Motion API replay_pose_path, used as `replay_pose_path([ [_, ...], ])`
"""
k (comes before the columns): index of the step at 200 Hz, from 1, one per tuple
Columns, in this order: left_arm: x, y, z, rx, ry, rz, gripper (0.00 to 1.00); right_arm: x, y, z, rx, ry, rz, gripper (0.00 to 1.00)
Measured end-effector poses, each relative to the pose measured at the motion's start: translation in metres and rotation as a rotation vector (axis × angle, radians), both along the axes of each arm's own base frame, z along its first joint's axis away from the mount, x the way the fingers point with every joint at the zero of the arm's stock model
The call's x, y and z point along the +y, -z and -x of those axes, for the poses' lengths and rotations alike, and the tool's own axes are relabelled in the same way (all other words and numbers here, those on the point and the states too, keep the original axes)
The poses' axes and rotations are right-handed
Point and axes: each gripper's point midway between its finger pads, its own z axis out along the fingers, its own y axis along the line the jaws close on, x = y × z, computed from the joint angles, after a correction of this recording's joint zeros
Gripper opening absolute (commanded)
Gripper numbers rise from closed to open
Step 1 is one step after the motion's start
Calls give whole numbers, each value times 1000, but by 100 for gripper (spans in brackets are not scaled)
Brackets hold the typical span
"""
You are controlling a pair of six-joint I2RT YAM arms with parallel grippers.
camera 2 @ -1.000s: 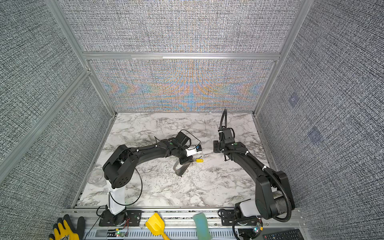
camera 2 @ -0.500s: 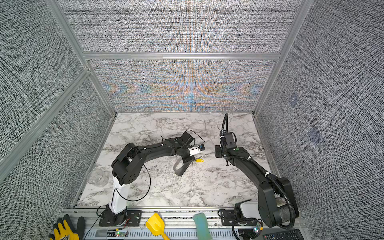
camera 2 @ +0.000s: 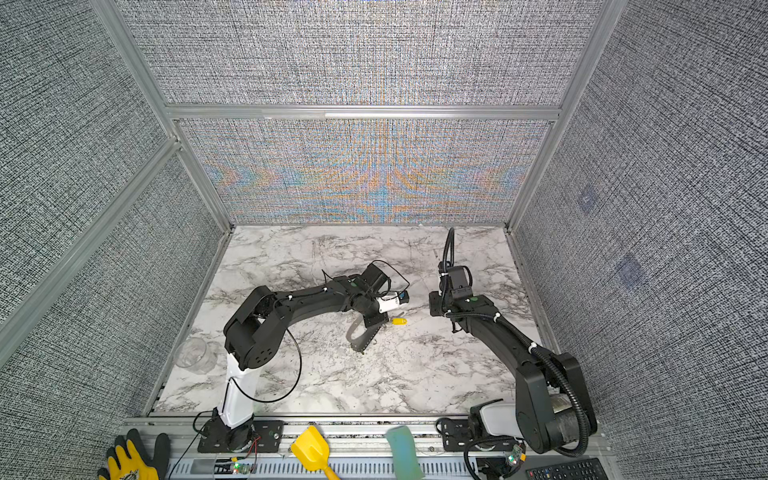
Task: Remove the keys from the keyring
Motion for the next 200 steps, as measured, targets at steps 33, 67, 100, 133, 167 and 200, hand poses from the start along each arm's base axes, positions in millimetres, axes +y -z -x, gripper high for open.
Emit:
replay_pose_path([
  [33, -1, 0, 0, -2, 4, 1, 0, 0, -2, 1, -11, -4, -2, 37],
  [67, 1, -2, 1, -8, 13, 0, 0, -1, -5, 5, -38, -20, -2, 37],
  [100, 5, -20, 9, -27, 29, 36, 0, -2, -14, 11, -116, -36, -14, 36],
  [133, 7, -36, 15, -44, 42, 82, 0, -8, -35, 9, -244, 2, -27, 35],
  [167, 11, -53, 23, -63, 63, 130, 0, -4, -65, 14, -416, -14, -104, 62],
  [200, 12, -82, 32, -107, 106, 208, 0, 14, -89, 22, -542, -156, -139, 59],
])
